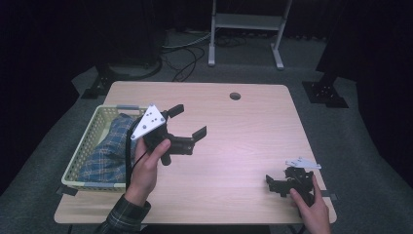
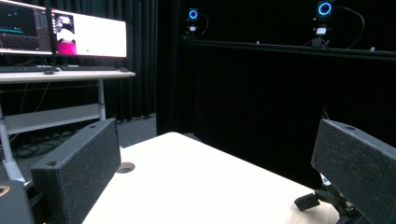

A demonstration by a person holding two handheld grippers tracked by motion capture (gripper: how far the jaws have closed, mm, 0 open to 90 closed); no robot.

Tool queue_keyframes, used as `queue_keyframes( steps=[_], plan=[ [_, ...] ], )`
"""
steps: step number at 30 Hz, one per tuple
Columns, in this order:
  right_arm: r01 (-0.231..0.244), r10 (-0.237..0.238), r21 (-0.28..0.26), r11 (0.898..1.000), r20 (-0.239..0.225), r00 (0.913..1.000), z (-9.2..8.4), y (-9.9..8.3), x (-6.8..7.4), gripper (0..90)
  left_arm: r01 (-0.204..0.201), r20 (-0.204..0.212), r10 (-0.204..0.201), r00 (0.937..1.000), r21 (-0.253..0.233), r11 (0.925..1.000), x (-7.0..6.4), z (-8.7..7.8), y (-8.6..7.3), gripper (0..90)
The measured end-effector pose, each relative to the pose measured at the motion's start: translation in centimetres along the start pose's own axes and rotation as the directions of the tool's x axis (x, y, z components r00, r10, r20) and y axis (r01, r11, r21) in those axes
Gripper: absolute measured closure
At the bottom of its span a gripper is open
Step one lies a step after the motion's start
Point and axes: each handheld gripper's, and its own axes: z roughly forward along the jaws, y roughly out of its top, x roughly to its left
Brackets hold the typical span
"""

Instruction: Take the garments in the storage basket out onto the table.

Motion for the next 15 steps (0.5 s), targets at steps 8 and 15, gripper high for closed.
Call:
queue_keyframes(
  steps=[8, 15],
  plan=[
    [0.0, 0.0, 0.0, 1.0, 0.0, 1.0, 0.0, 0.0, 0.0, 0.0, 0.013, 0.003, -0.013, 0.9999, 0.009, 0.9999, 0.4, -0.2, 0.3, 0.8],
    [0.001, -0.001, 0.0, 1.0, 0.0, 1.0, 0.0, 0.0, 0.0, 0.0, 0.02, -0.008, -0.019, 0.9998, 0.037, 0.9991, 1.1, -0.9, 0.4, 0.8]
  ],
)
